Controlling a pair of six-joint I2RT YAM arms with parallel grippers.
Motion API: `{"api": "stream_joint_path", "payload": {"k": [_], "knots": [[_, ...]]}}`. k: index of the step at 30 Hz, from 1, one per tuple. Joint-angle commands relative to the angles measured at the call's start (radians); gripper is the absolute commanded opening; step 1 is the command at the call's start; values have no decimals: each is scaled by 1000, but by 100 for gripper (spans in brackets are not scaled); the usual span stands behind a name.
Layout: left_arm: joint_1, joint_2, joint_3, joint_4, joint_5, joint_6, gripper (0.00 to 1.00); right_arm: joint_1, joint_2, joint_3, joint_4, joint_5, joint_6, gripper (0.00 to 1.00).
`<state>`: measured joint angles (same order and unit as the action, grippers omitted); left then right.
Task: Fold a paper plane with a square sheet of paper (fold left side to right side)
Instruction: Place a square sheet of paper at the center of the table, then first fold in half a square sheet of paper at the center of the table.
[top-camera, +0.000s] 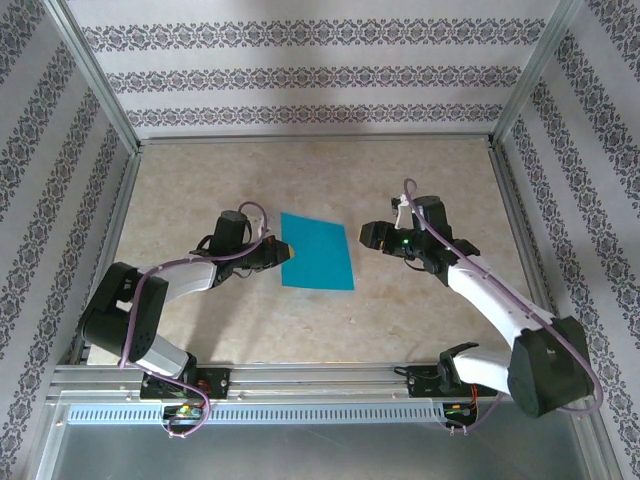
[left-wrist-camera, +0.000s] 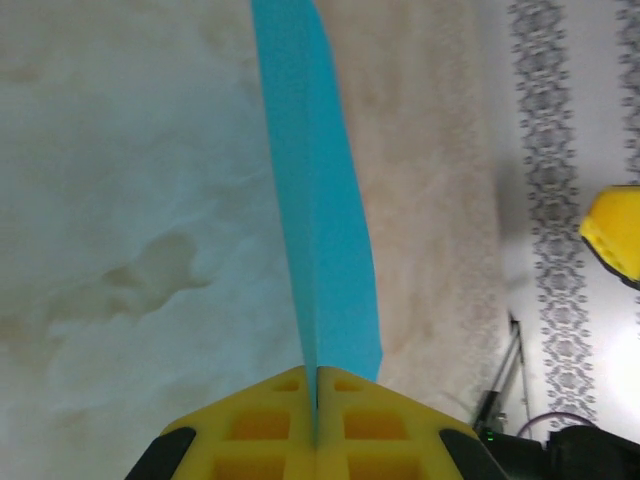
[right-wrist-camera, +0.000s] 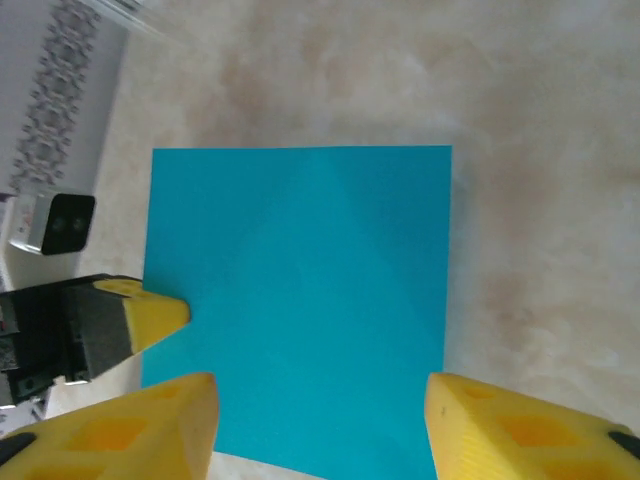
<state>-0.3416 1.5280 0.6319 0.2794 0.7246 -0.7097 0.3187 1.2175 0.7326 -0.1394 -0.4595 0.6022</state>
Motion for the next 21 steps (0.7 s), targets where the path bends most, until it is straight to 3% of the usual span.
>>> {"api": "stream_joint_path", "payload": {"k": [1, 10, 21], "knots": [[-17, 11, -4, -110, -79, 47, 0, 27, 73, -25, 72, -4, 45, 45], [-23, -8, -8, -239, -141, 77, 0, 123, 319, 35, 135, -1, 94, 17], [-23, -16, 20, -318, -149, 129, 2, 166, 513, 103, 175, 0, 102, 10]]}}
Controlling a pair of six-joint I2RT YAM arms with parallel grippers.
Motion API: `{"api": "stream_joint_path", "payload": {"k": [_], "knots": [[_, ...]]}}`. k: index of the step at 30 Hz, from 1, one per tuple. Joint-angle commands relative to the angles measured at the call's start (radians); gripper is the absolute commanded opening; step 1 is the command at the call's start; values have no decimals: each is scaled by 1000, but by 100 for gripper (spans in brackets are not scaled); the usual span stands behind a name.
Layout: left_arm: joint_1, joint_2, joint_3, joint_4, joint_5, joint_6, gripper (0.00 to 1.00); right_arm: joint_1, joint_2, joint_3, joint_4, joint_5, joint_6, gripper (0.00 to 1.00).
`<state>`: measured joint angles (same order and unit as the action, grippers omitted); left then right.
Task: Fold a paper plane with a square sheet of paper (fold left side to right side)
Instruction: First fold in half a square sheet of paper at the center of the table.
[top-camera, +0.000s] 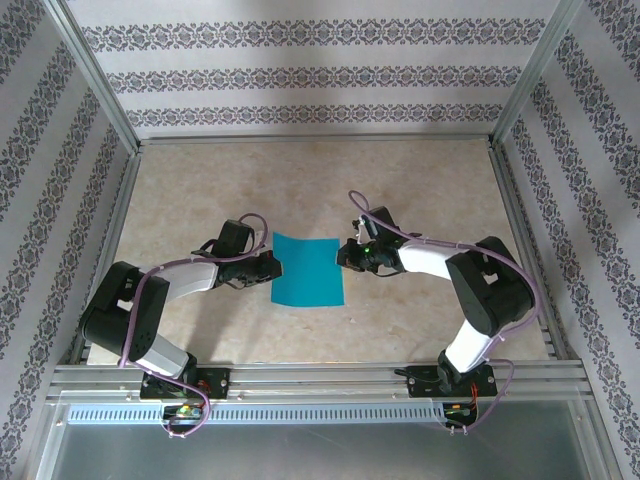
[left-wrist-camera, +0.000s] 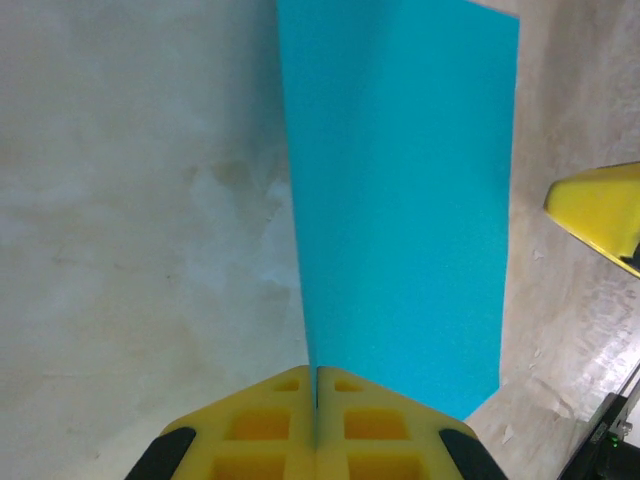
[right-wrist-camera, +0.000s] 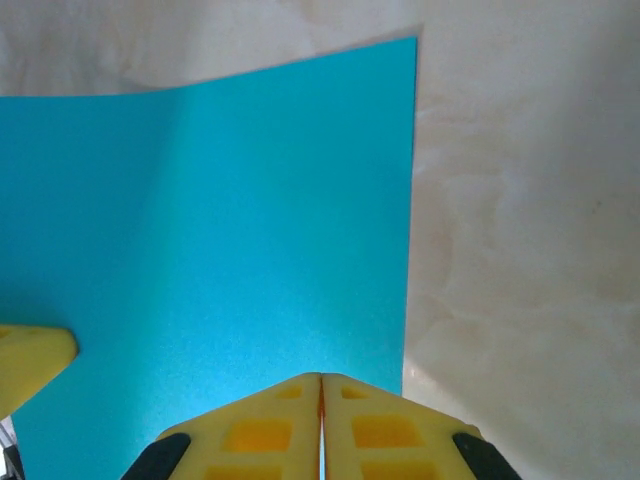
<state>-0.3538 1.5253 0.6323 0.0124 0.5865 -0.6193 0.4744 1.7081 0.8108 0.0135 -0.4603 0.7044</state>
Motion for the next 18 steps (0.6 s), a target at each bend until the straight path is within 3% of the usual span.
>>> {"api": "stream_joint_path", "payload": {"k": [1, 9, 18], "knots": [[-11, -14, 19, -51, -11, 39, 2, 12, 31, 25, 21, 1, -2, 10], [-14, -16, 11, 0, 21, 10, 10, 19, 73, 29, -30, 26, -27, 10], [-52, -15, 44, 47, 53, -9, 42, 29, 93, 20, -52, 40, -46, 12]]}}
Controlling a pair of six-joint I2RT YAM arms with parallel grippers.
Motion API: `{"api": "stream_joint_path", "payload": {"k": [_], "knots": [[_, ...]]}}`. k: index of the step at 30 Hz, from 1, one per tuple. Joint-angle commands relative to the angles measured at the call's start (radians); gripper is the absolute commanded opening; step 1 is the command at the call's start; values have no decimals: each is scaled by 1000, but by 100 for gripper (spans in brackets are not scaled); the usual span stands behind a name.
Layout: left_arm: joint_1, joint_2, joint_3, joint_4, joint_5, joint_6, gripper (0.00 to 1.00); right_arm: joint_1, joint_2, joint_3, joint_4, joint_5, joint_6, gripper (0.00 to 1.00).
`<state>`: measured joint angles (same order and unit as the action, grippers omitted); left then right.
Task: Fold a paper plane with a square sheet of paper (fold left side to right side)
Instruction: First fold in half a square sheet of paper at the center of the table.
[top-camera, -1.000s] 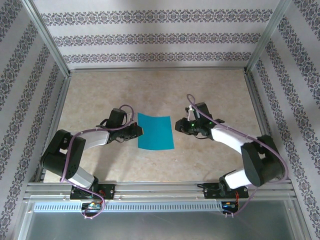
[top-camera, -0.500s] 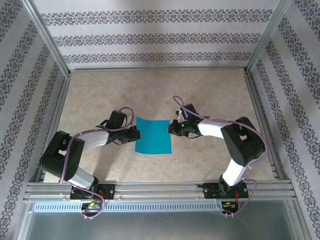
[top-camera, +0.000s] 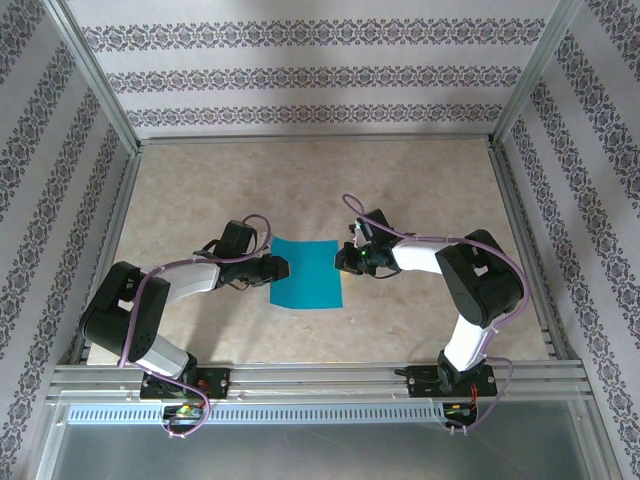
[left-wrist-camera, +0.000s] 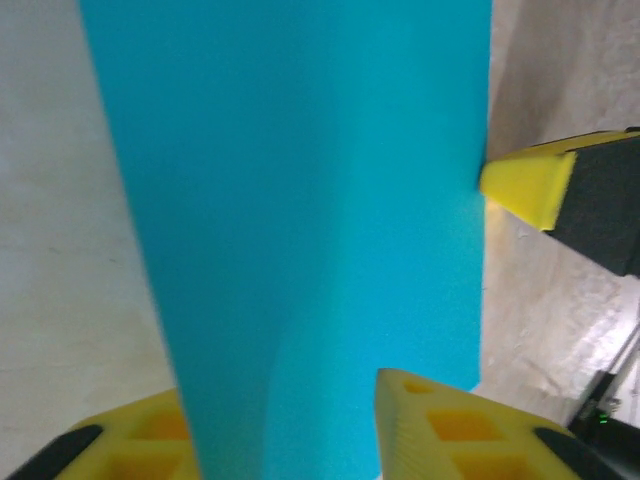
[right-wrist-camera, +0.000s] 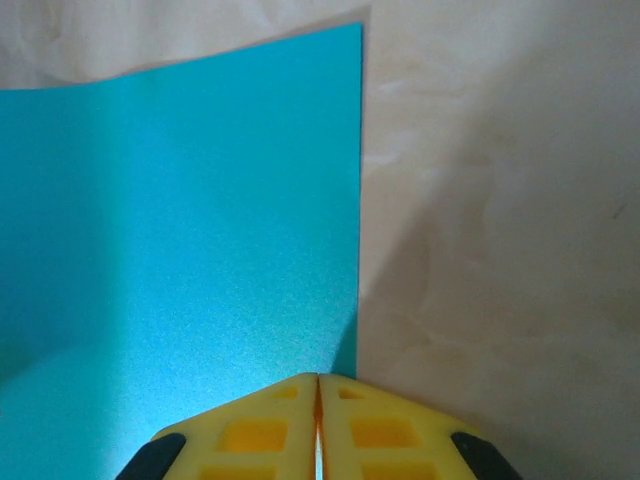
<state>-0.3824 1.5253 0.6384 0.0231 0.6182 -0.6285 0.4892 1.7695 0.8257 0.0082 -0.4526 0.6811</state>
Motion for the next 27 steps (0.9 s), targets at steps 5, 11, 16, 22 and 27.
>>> {"api": "stream_joint_path", "payload": {"k": [5, 11, 16, 22, 27], "knots": [[-56, -15, 80, 21, 5, 5, 54, 15, 30, 5, -56, 43, -32, 12], [-100, 6, 139, -7, -10, 16, 65, 17, 33, 4, -57, 46, -38, 12], [-129, 28, 179, -23, -15, 27, 70, 16, 40, 2, -60, 54, -44, 12], [-160, 74, 212, -14, -3, 30, 71, 18, 36, 1, -50, 50, -45, 13], [-178, 115, 231, 11, 12, 25, 72, 18, 31, 3, -46, 43, -46, 15]]}}
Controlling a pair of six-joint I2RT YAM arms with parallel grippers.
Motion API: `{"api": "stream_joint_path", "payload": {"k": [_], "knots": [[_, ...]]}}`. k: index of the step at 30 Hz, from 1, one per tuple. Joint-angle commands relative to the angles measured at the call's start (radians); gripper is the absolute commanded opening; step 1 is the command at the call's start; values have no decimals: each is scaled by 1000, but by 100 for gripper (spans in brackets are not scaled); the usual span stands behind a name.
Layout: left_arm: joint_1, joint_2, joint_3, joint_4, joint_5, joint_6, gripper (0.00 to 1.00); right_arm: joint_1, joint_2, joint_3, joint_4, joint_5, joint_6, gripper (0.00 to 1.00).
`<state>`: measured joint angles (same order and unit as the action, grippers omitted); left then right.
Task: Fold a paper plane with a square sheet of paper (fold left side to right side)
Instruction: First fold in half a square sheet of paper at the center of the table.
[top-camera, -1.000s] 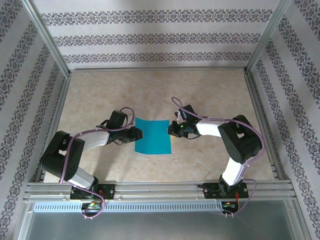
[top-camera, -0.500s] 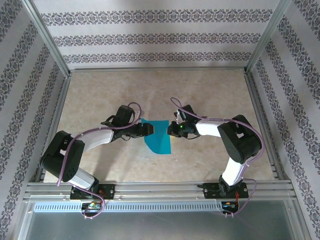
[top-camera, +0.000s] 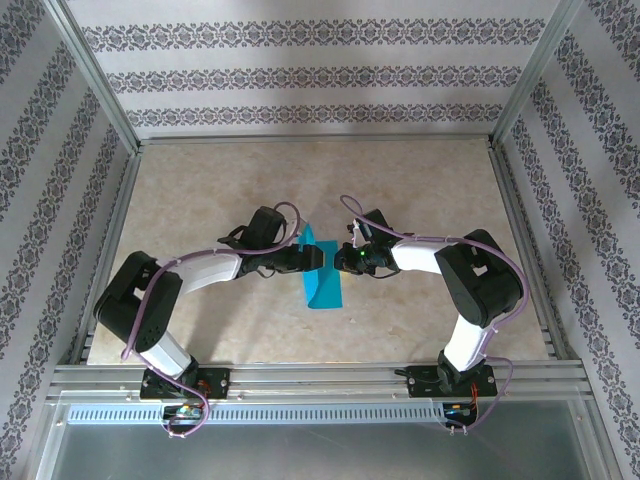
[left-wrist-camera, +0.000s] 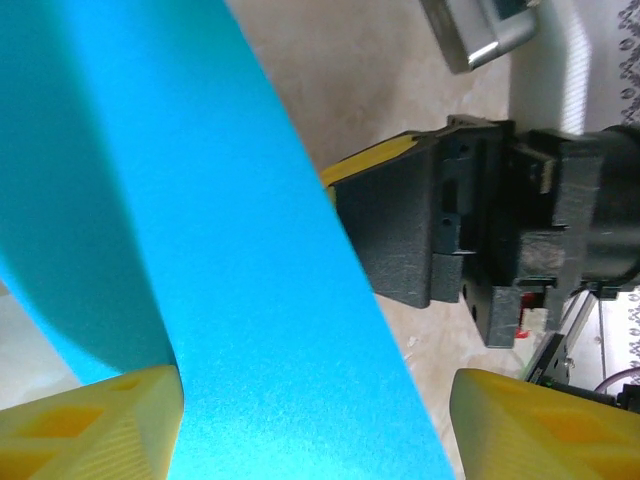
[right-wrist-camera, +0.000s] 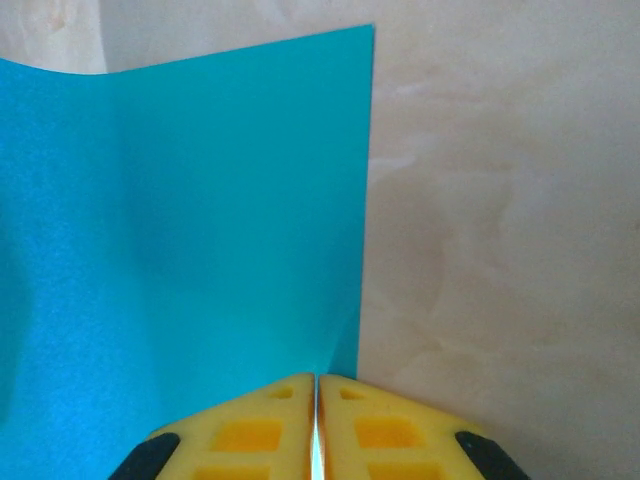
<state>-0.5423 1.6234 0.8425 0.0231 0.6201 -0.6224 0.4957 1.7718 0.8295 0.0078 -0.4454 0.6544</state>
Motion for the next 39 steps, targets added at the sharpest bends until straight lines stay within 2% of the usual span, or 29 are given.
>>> {"api": "stream_joint_path", "payload": {"k": [1, 7, 11, 14, 20, 23, 34, 39], "knots": [[-21, 22, 29, 14, 12, 17, 73, 12, 29, -1, -45, 36, -21, 16], [-33, 45, 40, 18, 11, 20, 74, 11, 24, -6, -38, 36, -19, 17], [-35, 54, 38, 8, -6, 26, 68, 10, 10, -10, -30, 33, -17, 17], [-35, 62, 38, 6, -11, 27, 56, 10, -7, -14, -22, 28, -12, 17], [-37, 76, 40, -15, -37, 36, 21, 4, -35, -12, -20, 21, -7, 18], [-36, 81, 37, -13, -43, 32, 12, -2, -51, -15, -25, 28, -9, 18], [-37, 81, 36, -22, -56, 35, 10, -69, -179, -57, -84, 59, -45, 30], [-37, 79, 38, -25, -57, 34, 10, -109, -264, -98, -93, 24, -73, 41]]}}
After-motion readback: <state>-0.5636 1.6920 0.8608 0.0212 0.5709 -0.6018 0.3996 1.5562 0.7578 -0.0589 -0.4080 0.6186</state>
